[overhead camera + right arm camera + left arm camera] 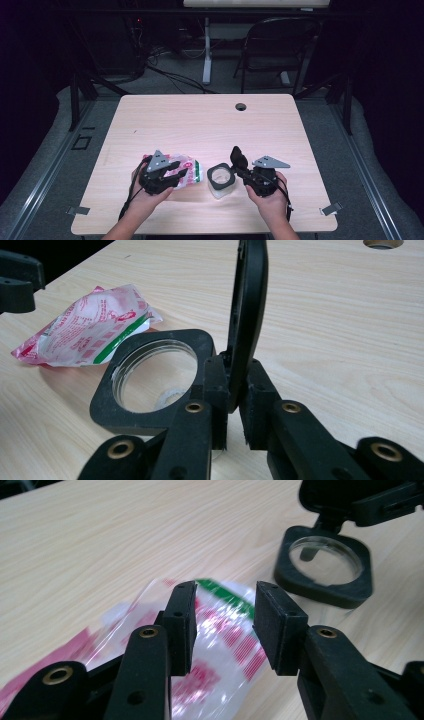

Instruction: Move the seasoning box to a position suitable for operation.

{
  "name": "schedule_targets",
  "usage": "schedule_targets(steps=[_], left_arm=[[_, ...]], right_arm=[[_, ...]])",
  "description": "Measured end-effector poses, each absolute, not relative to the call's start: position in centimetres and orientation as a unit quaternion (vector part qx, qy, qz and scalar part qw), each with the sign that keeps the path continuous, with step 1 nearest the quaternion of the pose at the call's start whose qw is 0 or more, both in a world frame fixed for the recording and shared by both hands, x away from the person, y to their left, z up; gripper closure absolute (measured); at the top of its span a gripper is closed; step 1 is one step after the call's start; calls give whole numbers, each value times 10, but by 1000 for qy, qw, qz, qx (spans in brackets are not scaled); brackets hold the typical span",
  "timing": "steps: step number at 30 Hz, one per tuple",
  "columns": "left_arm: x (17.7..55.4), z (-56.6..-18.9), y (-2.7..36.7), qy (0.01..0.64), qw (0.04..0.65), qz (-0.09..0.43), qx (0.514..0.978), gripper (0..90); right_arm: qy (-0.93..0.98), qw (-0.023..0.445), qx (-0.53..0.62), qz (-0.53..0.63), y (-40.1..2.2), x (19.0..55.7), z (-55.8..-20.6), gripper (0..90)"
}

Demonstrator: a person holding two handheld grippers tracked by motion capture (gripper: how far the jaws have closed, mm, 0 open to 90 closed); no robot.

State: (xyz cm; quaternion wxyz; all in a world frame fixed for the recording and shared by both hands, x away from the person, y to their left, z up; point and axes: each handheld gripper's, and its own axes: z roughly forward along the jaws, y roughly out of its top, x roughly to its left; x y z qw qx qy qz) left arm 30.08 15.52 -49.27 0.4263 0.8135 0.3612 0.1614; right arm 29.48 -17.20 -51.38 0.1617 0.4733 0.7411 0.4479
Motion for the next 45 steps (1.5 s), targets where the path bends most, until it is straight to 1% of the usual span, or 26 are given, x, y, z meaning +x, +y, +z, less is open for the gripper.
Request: schedule_targets(steps=[4, 7, 17, 22, 25, 28, 32, 35, 36, 37, 38, 41, 45], left_arm=[[299, -499, 168, 381, 424, 155, 807, 607], [298, -504, 171, 380, 418, 159, 810, 600], [298, -516, 172, 379, 406, 161, 816, 507], [295, -517, 169, 364, 404, 166, 822, 466], [294, -518, 169, 360, 409, 154, 825, 486], [291, -519, 168, 362, 409, 156, 823, 498], [290, -523, 164, 361, 400, 161, 827, 446], [290, -528, 160, 359, 394, 165, 830, 379], [290, -528, 160, 359, 394, 165, 830, 338], [290, -529, 159, 359, 393, 166, 830, 338], [289, -531, 157, 359, 390, 170, 831, 302], [288, -534, 153, 354, 383, 173, 836, 275], [287, -540, 147, 347, 369, 184, 843, 256]], right_arm=[[746, 159, 466, 448, -170, 301, -513, 849], [747, 148, 463, 454, -170, 306, -514, 850], [753, 133, 449, 462, -175, 321, -514, 848], [753, 129, 448, 464, -175, 325, -514, 845], [751, 131, 447, 467, -175, 326, -515, 840], [751, 134, 448, 466, -175, 327, -515, 833], [753, 136, 446, 465, -174, 327, -516, 782], [753, 137, 445, 465, -174, 326, -516, 720], [753, 137, 445, 465, -174, 326, -516, 720], [754, 140, 444, 463, -174, 325, -516, 690], [752, 144, 445, 464, -174, 324, -516, 654], [751, 145, 446, 464, -175, 323, -516, 624], [754, 145, 446, 460, -174, 322, -517, 611]])
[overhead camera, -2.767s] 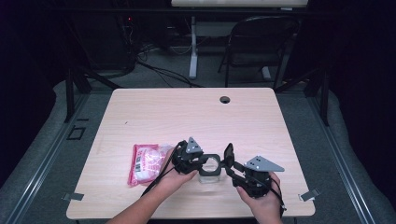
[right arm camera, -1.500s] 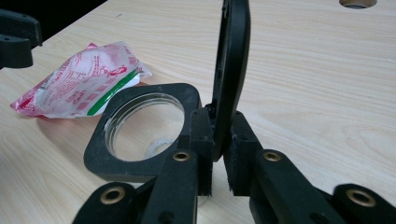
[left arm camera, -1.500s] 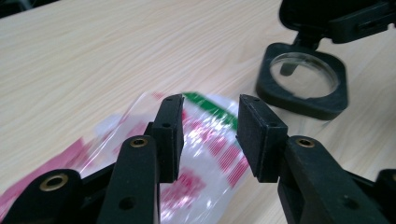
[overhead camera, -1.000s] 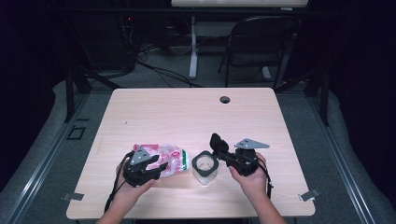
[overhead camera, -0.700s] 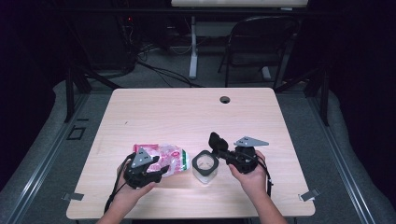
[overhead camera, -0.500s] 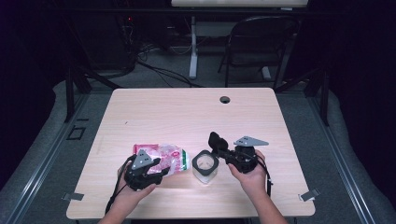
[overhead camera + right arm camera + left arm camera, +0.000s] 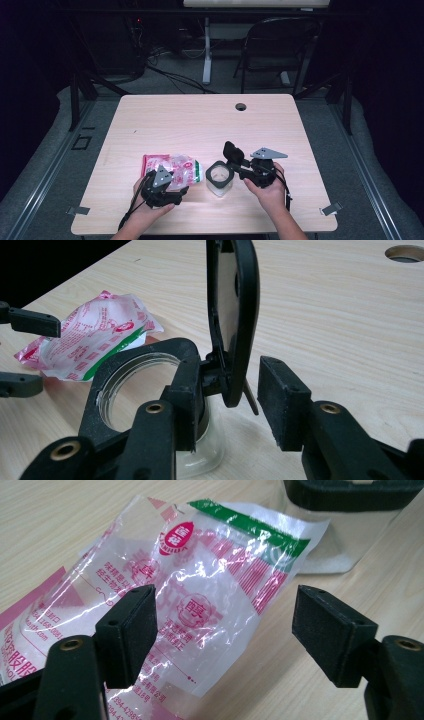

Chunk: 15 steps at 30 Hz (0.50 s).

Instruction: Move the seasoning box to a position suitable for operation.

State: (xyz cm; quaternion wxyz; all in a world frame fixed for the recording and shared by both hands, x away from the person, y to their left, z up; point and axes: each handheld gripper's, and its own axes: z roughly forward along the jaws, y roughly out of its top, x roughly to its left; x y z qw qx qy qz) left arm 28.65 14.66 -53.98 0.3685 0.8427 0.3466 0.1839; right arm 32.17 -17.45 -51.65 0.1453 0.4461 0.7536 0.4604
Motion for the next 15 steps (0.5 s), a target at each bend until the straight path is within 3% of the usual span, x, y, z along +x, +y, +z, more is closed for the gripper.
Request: schedule_targets(steps=[15], left_arm=[[292, -560, 138, 338, 327, 215, 856, 251]], right_arm=[[752, 152, 445, 461, -177, 314, -514, 588]])
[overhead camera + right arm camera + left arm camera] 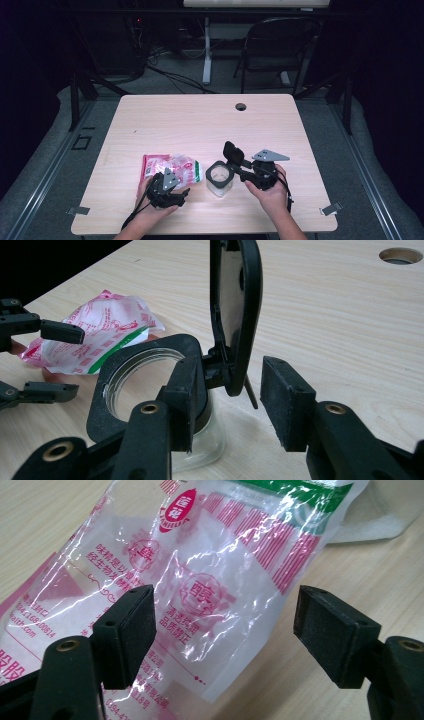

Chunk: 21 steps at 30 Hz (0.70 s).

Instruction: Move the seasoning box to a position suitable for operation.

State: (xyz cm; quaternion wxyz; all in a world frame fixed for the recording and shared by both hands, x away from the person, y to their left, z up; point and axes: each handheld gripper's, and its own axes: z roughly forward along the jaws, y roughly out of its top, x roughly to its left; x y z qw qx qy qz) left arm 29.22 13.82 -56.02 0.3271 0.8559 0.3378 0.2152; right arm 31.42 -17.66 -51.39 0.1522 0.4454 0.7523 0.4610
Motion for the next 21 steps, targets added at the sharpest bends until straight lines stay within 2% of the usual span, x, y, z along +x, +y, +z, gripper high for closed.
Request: schedule_targets(steps=[7, 21], left_arm=[[297, -564, 139, 332, 314, 234, 858, 281], [301, -567, 139, 321, 329, 228, 858, 434]], right_arm=[[750, 154, 447, 462, -177, 312, -515, 585], [749, 153, 451, 460, -178, 311, -517, 581]])
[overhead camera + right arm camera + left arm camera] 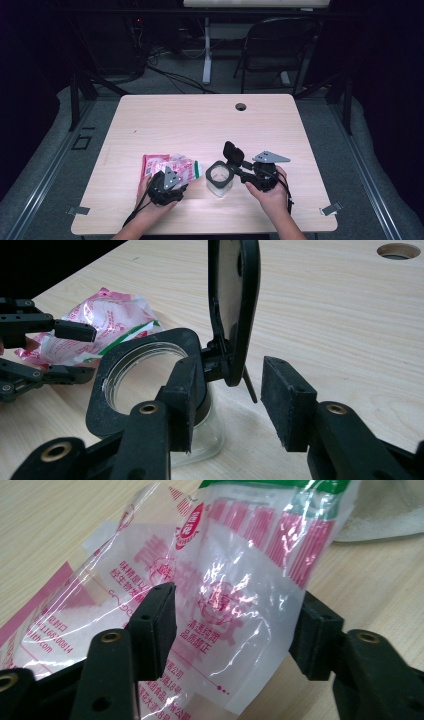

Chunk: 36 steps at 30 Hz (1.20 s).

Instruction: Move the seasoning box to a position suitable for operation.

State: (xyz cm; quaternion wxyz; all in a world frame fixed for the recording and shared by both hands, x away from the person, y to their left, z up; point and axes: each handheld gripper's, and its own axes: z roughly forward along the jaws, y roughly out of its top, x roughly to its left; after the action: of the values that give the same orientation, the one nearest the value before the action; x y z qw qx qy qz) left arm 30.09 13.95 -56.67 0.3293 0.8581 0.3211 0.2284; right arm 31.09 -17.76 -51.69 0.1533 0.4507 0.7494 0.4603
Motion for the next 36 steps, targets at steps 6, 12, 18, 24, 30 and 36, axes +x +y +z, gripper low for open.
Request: schedule_targets(steps=[6, 12, 18, 24, 30, 36], left_arm=[[303, -566, 140, 323, 333, 222, 858, 513], [306, -565, 143, 332, 348, 196, 854, 631], [312, -565, 145, 352, 350, 175, 850, 695], [317, -565, 145, 365, 346, 164, 849, 765], [323, -565, 144, 373, 350, 157, 845, 802], [330, -569, 141, 381, 339, 138, 849, 796]], right_arm=[[749, 153, 451, 460, -179, 309, -517, 581], [749, 154, 454, 458, -180, 308, -518, 581], [750, 154, 453, 457, -181, 307, -519, 580], [750, 156, 455, 455, -182, 304, -520, 576], [747, 159, 458, 456, -186, 300, -521, 573], [745, 159, 463, 454, -190, 296, -521, 569]])
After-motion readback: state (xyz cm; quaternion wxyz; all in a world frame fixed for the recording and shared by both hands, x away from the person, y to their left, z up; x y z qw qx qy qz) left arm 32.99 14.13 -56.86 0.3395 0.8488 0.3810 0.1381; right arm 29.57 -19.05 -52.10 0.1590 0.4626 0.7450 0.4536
